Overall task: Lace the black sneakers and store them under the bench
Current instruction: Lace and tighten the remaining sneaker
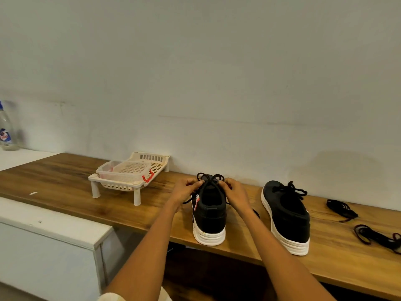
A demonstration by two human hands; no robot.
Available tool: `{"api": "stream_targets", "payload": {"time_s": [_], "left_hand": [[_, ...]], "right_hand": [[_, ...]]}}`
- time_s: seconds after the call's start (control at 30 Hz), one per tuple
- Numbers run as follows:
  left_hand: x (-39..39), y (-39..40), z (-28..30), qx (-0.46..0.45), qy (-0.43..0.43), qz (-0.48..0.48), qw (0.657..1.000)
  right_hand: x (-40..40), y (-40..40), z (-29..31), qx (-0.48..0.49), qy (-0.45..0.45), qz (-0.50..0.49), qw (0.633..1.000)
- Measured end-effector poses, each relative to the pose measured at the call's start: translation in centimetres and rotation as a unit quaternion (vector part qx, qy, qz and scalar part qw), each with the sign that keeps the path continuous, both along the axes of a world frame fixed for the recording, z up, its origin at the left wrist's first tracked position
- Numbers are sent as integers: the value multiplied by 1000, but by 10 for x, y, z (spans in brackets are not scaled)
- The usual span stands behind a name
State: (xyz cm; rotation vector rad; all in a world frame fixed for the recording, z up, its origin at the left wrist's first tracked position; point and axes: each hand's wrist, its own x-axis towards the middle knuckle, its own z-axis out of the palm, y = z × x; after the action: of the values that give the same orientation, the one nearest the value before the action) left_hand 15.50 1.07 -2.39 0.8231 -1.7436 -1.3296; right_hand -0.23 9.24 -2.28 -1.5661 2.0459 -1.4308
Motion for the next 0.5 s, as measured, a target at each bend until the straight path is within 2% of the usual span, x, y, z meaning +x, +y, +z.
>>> {"api": "stream_targets", "payload": {"time_s": [0.1, 0.17, 0.27, 0.4, 0.5], "left_hand": [[1, -1, 1, 59, 31, 37, 997], [5, -4, 1, 108, 49, 39, 992], [8, -6, 0, 122, 50, 20, 991], [8, -3, -3, 64, 15, -32, 997], [4, -2, -2, 44, -22, -30, 998]], "right_hand": [[1, 0, 1, -50, -169, -32, 984], [2, 2, 4, -73, -229, -37, 970], [1, 5, 4, -63, -226, -14, 972], [-4, 7, -1, 0, -119, 52, 992], [-4, 11, 1, -8, -102, 79, 992]]}}
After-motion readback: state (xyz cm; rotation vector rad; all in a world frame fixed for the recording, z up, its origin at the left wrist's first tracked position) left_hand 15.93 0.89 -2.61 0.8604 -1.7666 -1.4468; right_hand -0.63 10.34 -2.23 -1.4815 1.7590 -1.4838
